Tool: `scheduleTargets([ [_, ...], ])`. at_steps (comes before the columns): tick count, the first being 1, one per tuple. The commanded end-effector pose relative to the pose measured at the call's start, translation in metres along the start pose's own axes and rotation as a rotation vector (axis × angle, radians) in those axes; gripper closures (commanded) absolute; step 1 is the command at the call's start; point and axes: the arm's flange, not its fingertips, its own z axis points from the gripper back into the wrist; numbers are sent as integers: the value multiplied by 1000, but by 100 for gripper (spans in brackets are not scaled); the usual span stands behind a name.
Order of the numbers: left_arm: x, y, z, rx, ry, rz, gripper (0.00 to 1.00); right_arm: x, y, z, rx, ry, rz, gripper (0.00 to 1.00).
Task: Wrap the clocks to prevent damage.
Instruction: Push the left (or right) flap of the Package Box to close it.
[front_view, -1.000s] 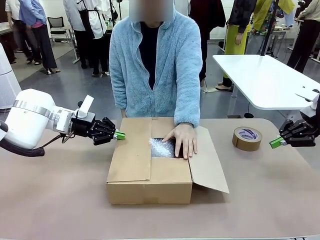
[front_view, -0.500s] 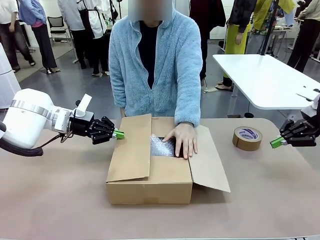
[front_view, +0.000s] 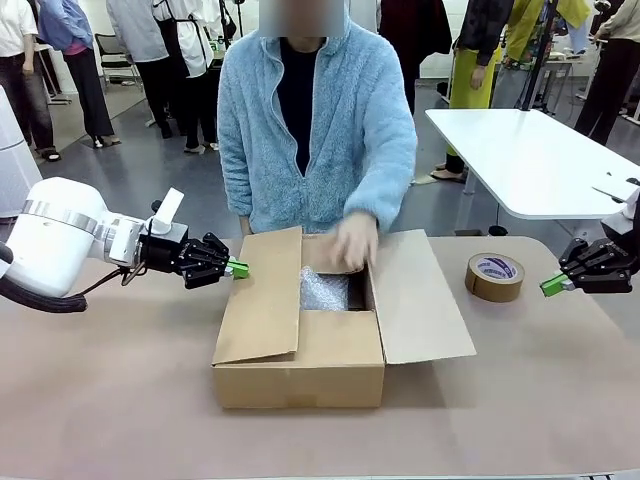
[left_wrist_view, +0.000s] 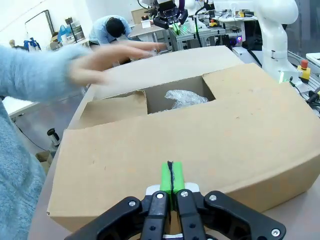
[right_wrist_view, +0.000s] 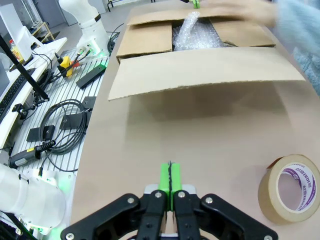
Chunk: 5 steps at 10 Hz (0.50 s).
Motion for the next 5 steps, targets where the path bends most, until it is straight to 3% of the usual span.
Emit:
scheduleTargets([
  [1, -2, 1, -2, 7, 16, -1, 99, -2, 0, -2, 6, -11, 12, 99],
  [5, -2, 1, -2, 7, 16, -1, 99, -2, 0, -2, 6, -11, 12, 99],
])
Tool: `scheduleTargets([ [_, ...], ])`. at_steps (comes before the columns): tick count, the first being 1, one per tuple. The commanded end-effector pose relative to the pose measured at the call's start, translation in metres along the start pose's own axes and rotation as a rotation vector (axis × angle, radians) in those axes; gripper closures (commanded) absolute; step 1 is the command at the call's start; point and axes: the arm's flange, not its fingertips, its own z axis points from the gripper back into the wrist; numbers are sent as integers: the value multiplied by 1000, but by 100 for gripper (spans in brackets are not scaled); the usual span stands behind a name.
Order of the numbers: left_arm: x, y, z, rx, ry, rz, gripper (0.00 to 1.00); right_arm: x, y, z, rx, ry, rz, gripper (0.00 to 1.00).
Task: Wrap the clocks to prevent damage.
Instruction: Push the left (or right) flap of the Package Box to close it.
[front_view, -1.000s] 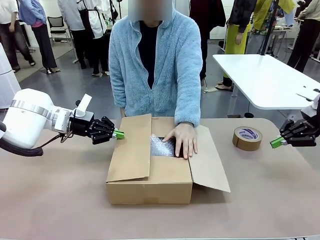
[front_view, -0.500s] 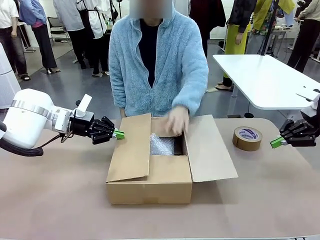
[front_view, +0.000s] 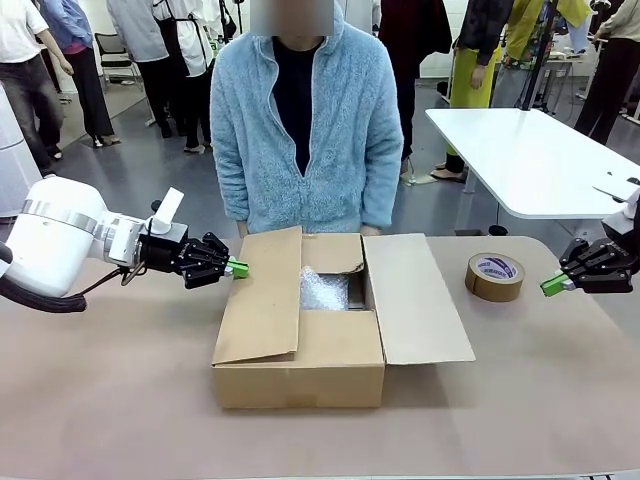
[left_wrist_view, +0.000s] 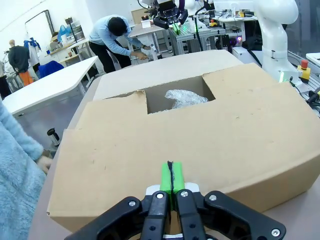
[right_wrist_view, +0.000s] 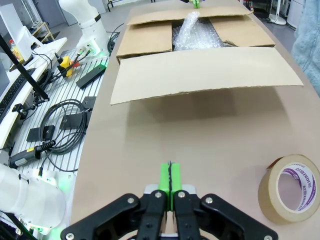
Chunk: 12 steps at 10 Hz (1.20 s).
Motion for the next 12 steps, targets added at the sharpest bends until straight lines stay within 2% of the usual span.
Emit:
scheduleTargets([
  [1, -2, 1, -2, 7, 16, -1, 99, 0, 0, 0, 0, 0, 0, 99],
  [2, -2, 1, -2, 7, 16, -1, 99, -4, -12, -14, -86, 18, 25, 99],
  [3, -2, 1, -2, 7, 16, -1, 99, -13, -36, -27, -110, -2, -17, 99],
  [4, -2, 1, -2, 7, 16, -1, 99, -27, -64, -42, -130, -55, -115, 99],
  [6, -2, 1, -2, 7, 16, -1, 99, -45, -89, -71, -182, -58, -128, 99],
  [9, -2, 1, -2, 7, 16, -1, 99, -41, -100, -104, -171, -68, -66, 99],
  [12, -2, 1, -2, 7, 16, -1, 99, -30, -96, -114, -134, -113, -5, 99],
])
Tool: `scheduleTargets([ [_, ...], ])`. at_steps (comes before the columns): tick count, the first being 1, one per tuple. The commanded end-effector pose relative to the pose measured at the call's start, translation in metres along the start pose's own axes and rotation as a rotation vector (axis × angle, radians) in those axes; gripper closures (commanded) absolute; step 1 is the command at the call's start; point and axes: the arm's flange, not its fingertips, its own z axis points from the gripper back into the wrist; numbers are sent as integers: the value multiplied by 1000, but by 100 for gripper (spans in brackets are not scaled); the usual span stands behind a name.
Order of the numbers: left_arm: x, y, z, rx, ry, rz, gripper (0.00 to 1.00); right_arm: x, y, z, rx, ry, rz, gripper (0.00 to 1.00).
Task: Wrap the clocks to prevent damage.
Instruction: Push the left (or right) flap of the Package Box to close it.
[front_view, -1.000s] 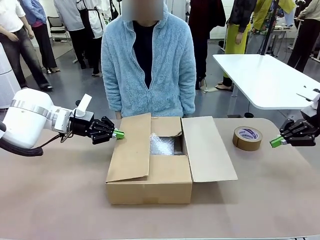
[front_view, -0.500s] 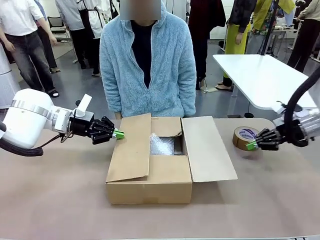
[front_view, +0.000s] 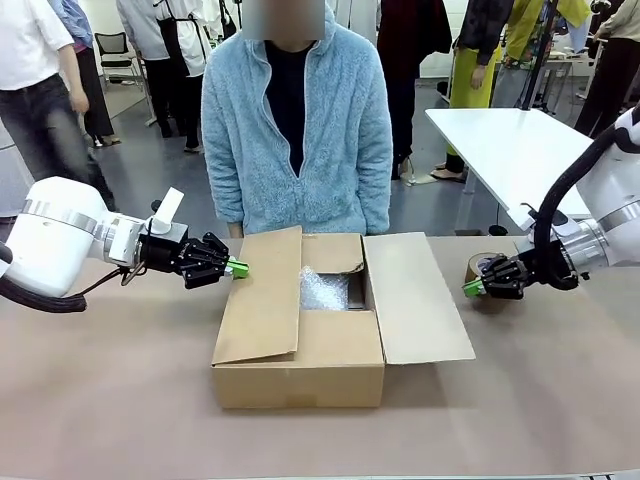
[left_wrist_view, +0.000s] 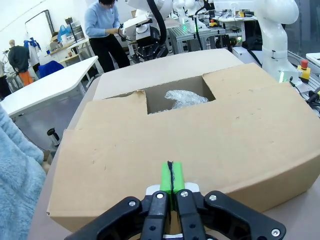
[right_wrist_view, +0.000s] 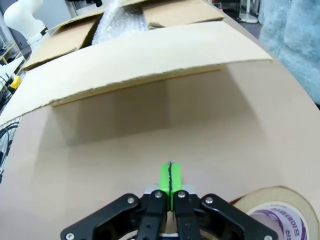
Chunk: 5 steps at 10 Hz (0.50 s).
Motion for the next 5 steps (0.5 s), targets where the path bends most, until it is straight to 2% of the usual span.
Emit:
scheduleTargets([
  [1, -2, 1, -2, 7, 16, -1, 99, -3, -1, 2, -12, 9, -22, 99],
  [5, -2, 1, -2, 7, 16, -1, 99, -3, -1, 2, -12, 9, -22, 99],
])
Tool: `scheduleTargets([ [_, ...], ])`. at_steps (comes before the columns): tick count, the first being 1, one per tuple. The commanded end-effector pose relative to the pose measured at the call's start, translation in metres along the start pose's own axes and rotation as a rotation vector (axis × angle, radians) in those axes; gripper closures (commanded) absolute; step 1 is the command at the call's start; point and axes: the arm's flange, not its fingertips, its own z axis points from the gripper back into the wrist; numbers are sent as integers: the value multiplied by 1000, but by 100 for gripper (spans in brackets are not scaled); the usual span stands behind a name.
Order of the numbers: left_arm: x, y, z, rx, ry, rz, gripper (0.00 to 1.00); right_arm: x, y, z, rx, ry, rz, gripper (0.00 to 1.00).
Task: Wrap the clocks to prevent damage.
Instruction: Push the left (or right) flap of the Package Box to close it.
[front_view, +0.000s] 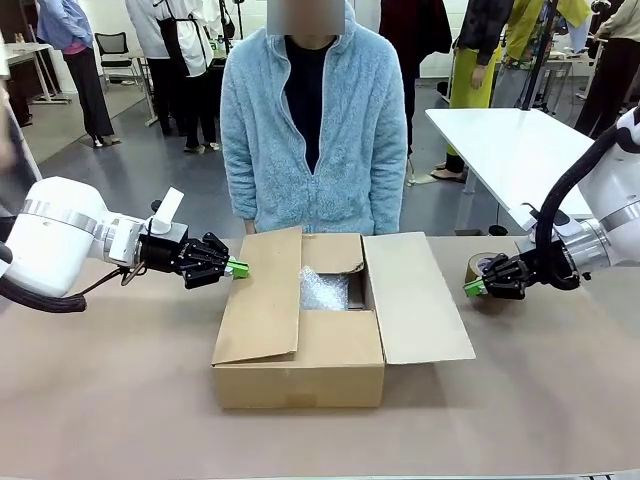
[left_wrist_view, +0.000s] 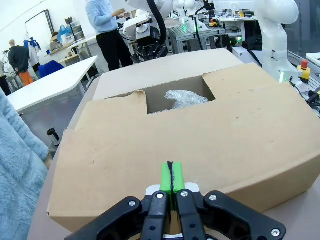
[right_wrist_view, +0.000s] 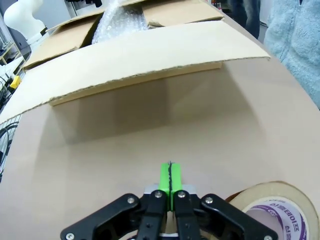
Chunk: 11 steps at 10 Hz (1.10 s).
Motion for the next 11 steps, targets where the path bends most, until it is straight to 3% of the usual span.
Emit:
scheduleTargets([
  [1, -2, 1, -2, 7, 16, -1, 99, 0, 0, 0, 0, 0, 0, 99],
  [3, -2, 1, -2, 7, 16, -1, 99, 12, 21, -21, -17, 19, 61, 99],
  [6, -2, 1, -2, 7, 16, -1, 99, 34, 51, -44, 46, -40, 198, 99],
  [11, -2, 1, -2, 7, 16, -1, 99, 62, 73, -54, 18, -267, 306, 99],
])
